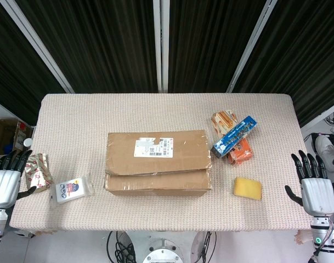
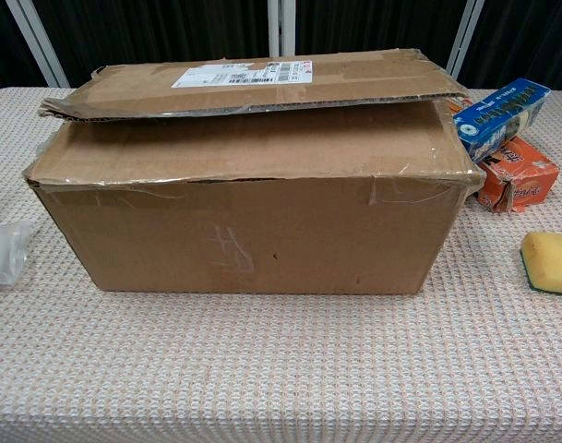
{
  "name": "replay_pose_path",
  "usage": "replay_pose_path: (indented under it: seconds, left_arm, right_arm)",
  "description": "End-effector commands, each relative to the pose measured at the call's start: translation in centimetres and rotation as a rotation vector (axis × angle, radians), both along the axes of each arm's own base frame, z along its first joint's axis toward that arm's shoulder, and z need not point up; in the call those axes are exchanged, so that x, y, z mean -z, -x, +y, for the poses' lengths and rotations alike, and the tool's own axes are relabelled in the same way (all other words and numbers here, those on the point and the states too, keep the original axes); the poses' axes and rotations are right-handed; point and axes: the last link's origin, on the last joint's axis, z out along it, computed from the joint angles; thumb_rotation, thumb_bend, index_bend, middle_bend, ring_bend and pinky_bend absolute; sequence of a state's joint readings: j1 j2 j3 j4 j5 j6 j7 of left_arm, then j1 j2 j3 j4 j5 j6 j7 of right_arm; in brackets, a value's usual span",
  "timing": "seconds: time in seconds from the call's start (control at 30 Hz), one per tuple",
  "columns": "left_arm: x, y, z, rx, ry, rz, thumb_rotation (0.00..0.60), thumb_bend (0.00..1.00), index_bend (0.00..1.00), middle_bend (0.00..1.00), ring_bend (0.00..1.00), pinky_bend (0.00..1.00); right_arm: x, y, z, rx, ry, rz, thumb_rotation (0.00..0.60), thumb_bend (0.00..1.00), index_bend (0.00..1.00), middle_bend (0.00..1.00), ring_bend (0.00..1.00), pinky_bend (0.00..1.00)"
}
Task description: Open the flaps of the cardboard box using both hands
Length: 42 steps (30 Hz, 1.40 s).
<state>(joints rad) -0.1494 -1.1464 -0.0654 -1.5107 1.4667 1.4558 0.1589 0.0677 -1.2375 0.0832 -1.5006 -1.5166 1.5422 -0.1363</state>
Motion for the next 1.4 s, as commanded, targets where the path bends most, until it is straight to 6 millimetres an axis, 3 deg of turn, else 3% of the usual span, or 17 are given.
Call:
replay_pose_path:
  seconds: [0.03, 0.57, 0.93, 1.1, 1.23, 1.4]
  left_arm:
    - [0.1, -0.1, 0.2, 0.008, 0.000, -0.008, 0.600, 0.06, 0.08, 0.12, 0.09, 0.18]
    - [0.0, -0.7, 0.0, 0.005, 0.001, -0.069, 0.586, 0.00, 0.08, 0.18, 0.09, 0.18]
    - [0.1, -3.3, 1.1, 0.067, 0.032, -0.164, 0.573, 0.00, 0.08, 0.18, 0.11, 0.19]
    - [0.7, -6.0, 2.6, 0.138, 0.080, -0.219, 0.546, 0.00, 0.09, 0.18, 0.11, 0.19]
    - [1.3, -9.6, 3.2, 0.210, 0.157, -0.309, 0.545, 0.00, 0.08, 0.18, 0.11, 0.19]
    - [1.9, -13.4, 4.3, 0.318, 0.205, -0.299, 0.545, 0.00, 0.08, 0.18, 0.11, 0.19]
  right_arm:
    - [-0.1, 0.0, 0.0, 0.002, -0.003, 0.000, 0.600, 0.15, 0.00, 0.00, 0.00, 0.00]
    - [-0.7, 0.3, 0.9, 0.000, 0.016, -0.028, 0.600, 0.15, 0.00, 0.00, 0.00, 0.00]
    - [-0.4, 1.3, 0.1, 0.024, -0.003, -0.033, 0.600, 0.15, 0.00, 0.00, 0.00, 0.00]
    - [-0.3, 1.6, 0.0, 0.036, -0.001, -0.035, 0.600, 0.15, 0.00, 0.00, 0.00, 0.00]
    - [-0.5, 2.2, 0.3, 0.061, 0.003, -0.026, 0.600, 0.15, 0.00, 0.00, 0.00, 0.00]
    - [-1.0, 2.9, 0.5, 0.083, 0.023, -0.034, 0.600, 0.15, 0.00, 0.00, 0.00, 0.00]
